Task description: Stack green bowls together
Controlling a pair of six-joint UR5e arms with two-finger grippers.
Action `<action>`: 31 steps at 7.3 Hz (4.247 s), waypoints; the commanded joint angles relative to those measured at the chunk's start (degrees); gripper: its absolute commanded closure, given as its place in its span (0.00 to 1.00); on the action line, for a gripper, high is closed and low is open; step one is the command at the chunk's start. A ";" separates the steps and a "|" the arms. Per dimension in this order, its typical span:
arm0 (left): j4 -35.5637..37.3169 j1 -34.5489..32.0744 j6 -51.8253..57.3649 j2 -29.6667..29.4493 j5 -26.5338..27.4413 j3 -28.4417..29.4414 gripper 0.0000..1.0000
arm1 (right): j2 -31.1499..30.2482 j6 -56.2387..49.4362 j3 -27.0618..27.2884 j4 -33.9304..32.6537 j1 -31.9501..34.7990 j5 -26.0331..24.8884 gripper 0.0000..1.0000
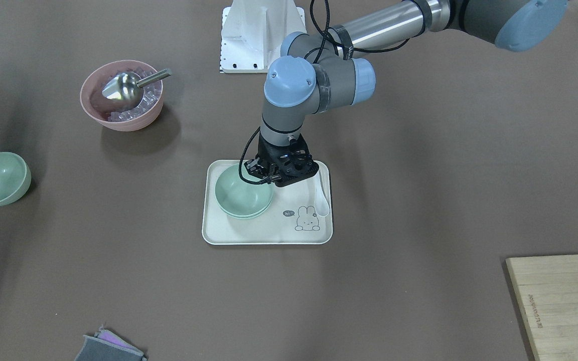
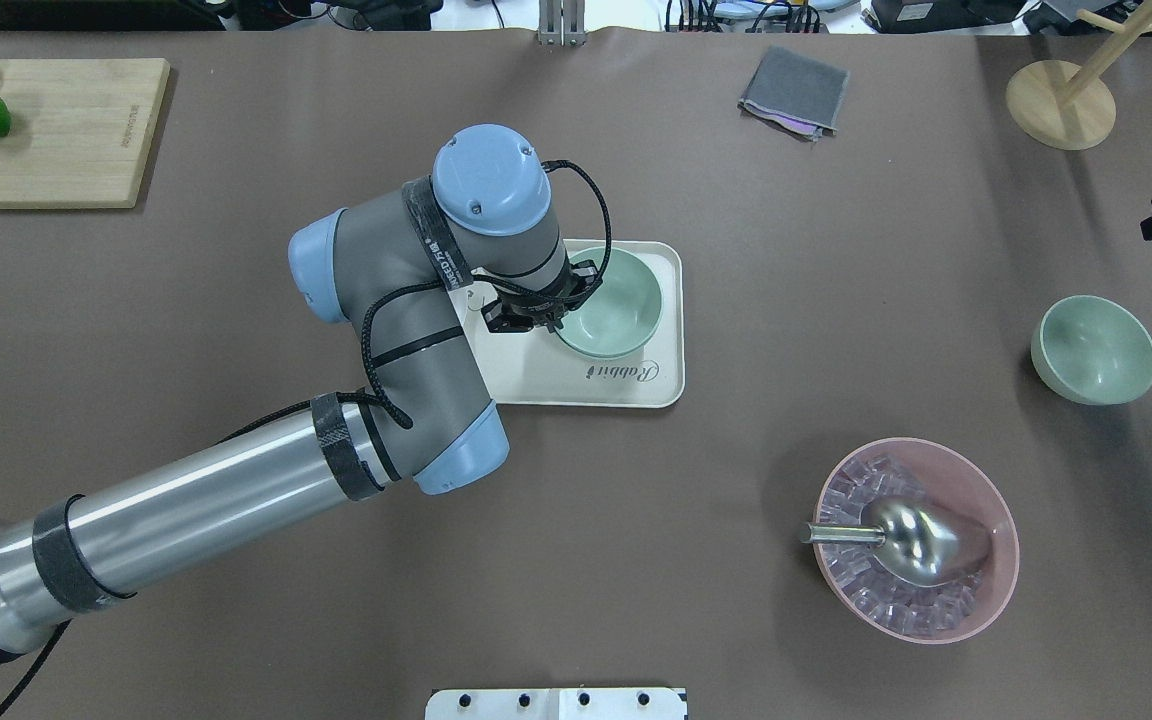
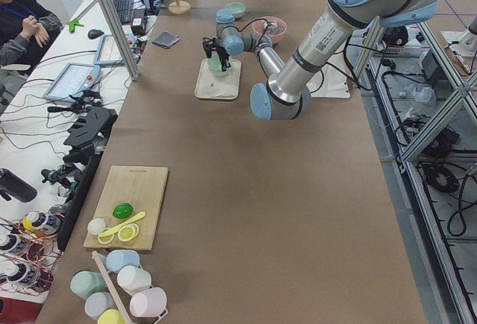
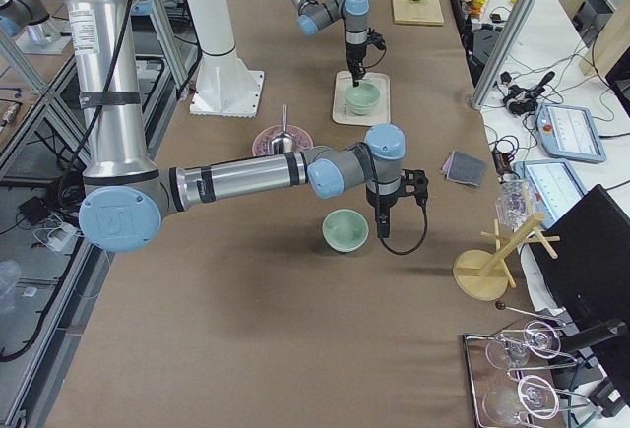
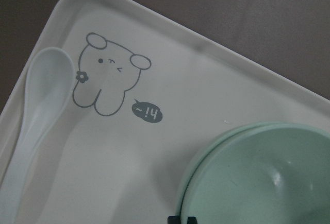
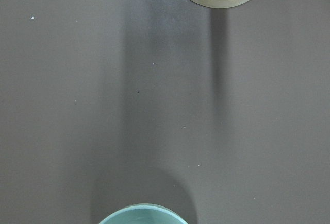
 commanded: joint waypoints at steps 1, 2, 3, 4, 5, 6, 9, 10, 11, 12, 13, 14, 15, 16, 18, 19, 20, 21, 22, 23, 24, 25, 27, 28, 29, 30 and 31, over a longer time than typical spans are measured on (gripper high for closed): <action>-0.10 0.06 0.01 0.00 0.07 -0.01 1.00 | 0.00 0.00 0.01 0.00 0.03 0.03 0.00; -0.10 0.06 0.10 0.00 0.07 -0.01 1.00 | 0.09 0.00 0.01 -0.09 -0.06 0.03 0.00; -0.10 0.06 0.10 0.09 0.07 -0.01 0.79 | 0.00 0.00 0.01 -0.09 0.02 0.03 0.00; -0.10 0.06 0.18 0.09 0.07 -0.01 0.35 | 0.09 0.00 0.01 0.00 -0.06 0.03 0.00; -0.45 0.06 0.19 0.43 0.15 -0.18 0.02 | 0.09 0.00 0.01 -0.09 0.02 0.03 0.00; -3.15 -0.03 0.27 1.31 0.15 -0.27 0.01 | 0.09 0.00 0.01 0.00 -0.06 0.03 0.00; -4.15 -2.82 0.54 2.19 -5.69 -3.68 0.01 | 0.09 0.00 0.01 -0.09 -0.06 -0.05 0.00; -4.05 -5.28 0.62 5.07 -9.47 -7.35 0.01 | 0.09 0.17 0.01 -0.09 -0.06 -0.06 0.00; -3.01 -6.43 4.19 9.71 -10.12 -13.05 0.01 | 0.18 1.74 0.18 0.00 -0.06 -0.06 0.00; 1.44 -7.32 10.58 14.89 -10.22 -20.24 0.01 | 0.79 3.32 0.18 -0.09 -0.15 -0.14 0.00; 8.45 -8.98 16.47 17.55 -10.22 -26.31 0.01 | 0.88 4.21 0.18 -0.09 -0.59 -0.14 0.00; 14.35 -10.82 21.40 18.10 -10.30 -30.03 0.01 | 0.97 6.31 0.18 0.00 -1.81 -0.23 0.00; 16.93 -13.54 26.67 20.63 -10.57 -32.76 0.01 | 1.23 8.07 0.18 0.09 -3.30 -2.23 0.00; 17.04 -16.09 32.30 23.70 -12.48 -33.83 0.01 | 1.23 8.61 0.10 0.26 -4.36 -2.95 0.00; 17.13 -25.73 47.73 30.46 -19.67 -34.20 0.01 | -0.43 8.70 0.10 0.61 -5.24 -3.48 0.01; 17.22 -30.22 56.00 33.80 -22.32 -34.11 0.01 | -1.05 8.61 0.18 0.79 -5.42 -3.48 0.02; 17.30 -33.05 62.00 36.79 -22.61 -34.28 0.01 | -2.97 8.61 -0.16 3.58 -6.03 -3.66 0.04; 17.22 -34.64 63.89 37.78 -23.48 -34.20 0.01 | -5.51 8.79 -1.21 8.82 -6.13 -3.57 0.04; 17.22 -34.66 63.91 37.88 -24.18 -34.20 0.01 | -6.06 9.31 -2.01 10.18 -6.39 -3.57 0.06; 17.22 -35.01 63.99 38.31 -24.28 -34.37 0.01 | -6.41 9.40 -2.19 10.28 -6.65 -3.57 0.10; 17.04 -35.36 64.69 39.36 -24.28 -34.81 0.01 | -7.20 9.49 -2.28 11.50 -6.91 -3.57 0.15; 17.13 -36.49 69.92 41.55 -24.37 -34.64 0.01 | -7.73 9.58 -4.37 15.17 -7.18 -3.40 0.17; 17.22 -39.92 77.15 44.54 -24.37 -33.94 0.01 | -7.73 13.69 -9.47 23.87 -8.58 -3.39 0.21; 17.30 -41.76 81.18 46.30 -24.37 -33.76 0.01 | -8.08 14.76 -9.83 24.86 -9.11 -3.40 0.27; 17.22 -42.65 82.87 47.54 -24.37 -33.76 0.01 | -8.61 14.77 -9.66 24.96 -9.29 -3.31 0.32; 17.30 -42.66 82.89 47.55 -24.37 -33.67 0.01 | -8.61 14.94 -9.57 24.96 -9.38 -3.22 0.41; 17.31 -42.66 82.89 47.55 -24.37 -33.41 0.01 | -8.70 15.38 -9.31 24.96 -9.47 -2.96 0.59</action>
